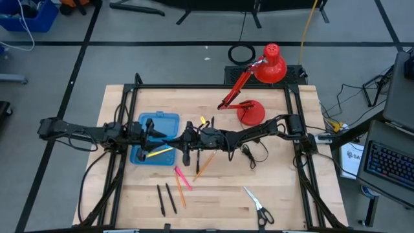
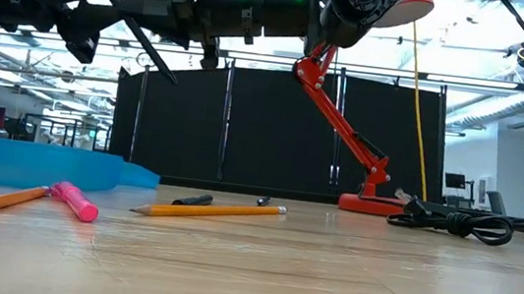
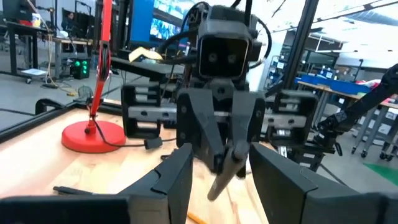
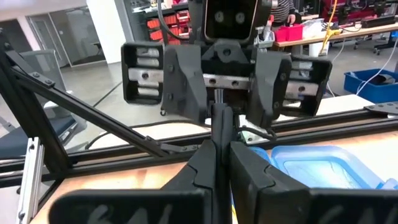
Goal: Pick & place school supplies into a supply box
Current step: Put the black pen into the blue supply box
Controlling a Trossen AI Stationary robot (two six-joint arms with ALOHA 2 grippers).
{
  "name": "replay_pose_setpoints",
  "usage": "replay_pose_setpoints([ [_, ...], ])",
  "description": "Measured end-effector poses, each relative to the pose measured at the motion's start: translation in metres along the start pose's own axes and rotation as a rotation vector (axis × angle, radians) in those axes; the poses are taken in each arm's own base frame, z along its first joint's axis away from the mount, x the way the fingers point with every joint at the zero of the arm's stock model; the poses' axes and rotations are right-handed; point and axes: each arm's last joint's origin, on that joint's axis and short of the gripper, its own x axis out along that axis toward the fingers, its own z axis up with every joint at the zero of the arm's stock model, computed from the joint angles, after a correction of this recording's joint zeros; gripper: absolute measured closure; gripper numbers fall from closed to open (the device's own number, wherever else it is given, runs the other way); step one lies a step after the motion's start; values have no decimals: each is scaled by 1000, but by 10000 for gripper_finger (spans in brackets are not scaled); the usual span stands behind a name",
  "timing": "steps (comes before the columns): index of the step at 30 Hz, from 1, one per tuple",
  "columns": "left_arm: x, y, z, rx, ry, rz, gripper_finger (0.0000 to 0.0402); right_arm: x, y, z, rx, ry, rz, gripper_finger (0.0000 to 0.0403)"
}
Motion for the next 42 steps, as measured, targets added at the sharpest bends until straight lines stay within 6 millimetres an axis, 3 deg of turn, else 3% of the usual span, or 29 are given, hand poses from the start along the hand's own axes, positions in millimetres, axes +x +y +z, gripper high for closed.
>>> replay_pose_setpoints([
  [14,4,0,-3,-1,28,-20,247,0,-2,1,4,-10,-3,389],
  [18,7,0,-3,-3,18,-15,281,0,-3,2,3,-12,-4,389],
  [24,8,-1,0,23,-15,-28,365,0,-3,2,10,-14,-1,390],
  [31,8,-2,0,35,-10,-56,370,0,-2,2,7,-9,1,390],
  [42,7,-1,-3,34,19,-60,370,0,-3,-3,-15,40,-7,317],
])
